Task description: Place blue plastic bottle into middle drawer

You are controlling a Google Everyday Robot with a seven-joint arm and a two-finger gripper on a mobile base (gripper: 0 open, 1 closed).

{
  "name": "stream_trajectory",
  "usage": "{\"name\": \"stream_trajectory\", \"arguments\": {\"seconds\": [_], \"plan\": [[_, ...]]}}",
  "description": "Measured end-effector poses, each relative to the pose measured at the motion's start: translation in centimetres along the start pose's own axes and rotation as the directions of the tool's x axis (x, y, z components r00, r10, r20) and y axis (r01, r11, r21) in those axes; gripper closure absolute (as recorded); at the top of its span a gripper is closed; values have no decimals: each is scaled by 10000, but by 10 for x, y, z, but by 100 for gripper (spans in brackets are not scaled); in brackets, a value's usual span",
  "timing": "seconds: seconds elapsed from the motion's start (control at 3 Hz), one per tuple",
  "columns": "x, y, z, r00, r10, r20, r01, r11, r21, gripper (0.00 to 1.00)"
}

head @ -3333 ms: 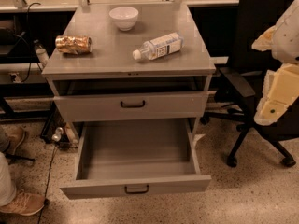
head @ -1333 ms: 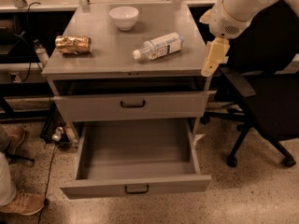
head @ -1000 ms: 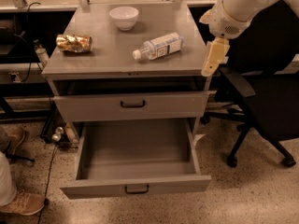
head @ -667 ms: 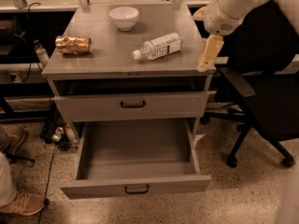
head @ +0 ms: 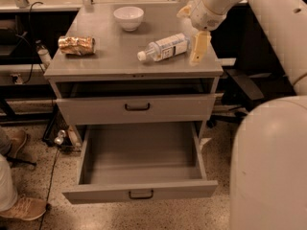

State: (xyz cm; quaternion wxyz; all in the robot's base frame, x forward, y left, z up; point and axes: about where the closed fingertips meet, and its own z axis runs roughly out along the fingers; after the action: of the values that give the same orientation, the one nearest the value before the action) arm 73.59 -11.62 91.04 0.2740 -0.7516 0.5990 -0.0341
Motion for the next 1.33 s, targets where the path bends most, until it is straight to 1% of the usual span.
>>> {"name": "stream_trajectory", "arguments": {"seconds": [0.33, 0.67, 1.0, 1.33], "plan": [[-12, -16, 22, 9972, -684, -296, 678, 9975, -204, 0], [-16, -26, 45, 9891, -1106, -974, 1058, 9930, -532, 0], [-15, -33, 65, 9776, -1250, -1695, 1110, 9898, -896, 0], [-13, -37, 82, 9677, -1358, -2123, 1106, 9858, -1264, 0]]}}
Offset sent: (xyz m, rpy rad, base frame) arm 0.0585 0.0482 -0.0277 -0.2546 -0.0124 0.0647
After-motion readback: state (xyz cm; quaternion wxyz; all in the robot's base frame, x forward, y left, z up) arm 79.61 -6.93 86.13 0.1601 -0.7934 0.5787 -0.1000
